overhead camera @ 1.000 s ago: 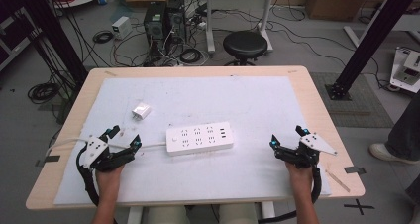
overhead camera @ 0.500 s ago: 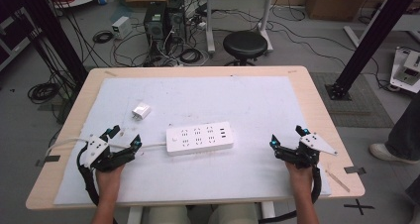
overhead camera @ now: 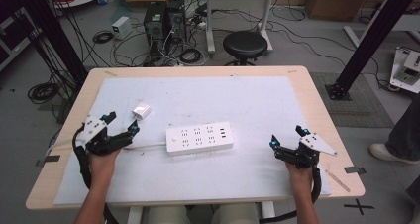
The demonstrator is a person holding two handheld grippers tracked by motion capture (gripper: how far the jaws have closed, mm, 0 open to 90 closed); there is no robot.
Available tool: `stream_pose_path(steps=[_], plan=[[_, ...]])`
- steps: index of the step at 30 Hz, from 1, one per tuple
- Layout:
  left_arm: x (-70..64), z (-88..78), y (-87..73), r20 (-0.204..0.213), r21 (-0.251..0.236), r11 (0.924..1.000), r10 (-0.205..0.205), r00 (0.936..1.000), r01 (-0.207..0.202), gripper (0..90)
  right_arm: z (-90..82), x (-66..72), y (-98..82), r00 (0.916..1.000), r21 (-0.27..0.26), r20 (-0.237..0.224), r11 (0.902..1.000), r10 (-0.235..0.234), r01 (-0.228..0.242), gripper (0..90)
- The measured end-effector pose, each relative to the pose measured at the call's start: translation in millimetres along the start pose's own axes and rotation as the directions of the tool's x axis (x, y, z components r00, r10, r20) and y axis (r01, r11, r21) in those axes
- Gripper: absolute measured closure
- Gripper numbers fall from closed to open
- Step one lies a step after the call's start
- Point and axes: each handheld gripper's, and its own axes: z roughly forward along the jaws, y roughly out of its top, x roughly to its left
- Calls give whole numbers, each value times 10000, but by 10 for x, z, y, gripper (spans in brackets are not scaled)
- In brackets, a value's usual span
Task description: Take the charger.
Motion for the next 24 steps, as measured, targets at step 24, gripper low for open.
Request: stream_pose_path(steps=[24], plan=[[295, 951, 570, 740, 2246, 9737, 212, 9970, -374, 166, 3, 0, 0, 10000, 18, 10, 10000, 46, -46, 35]])
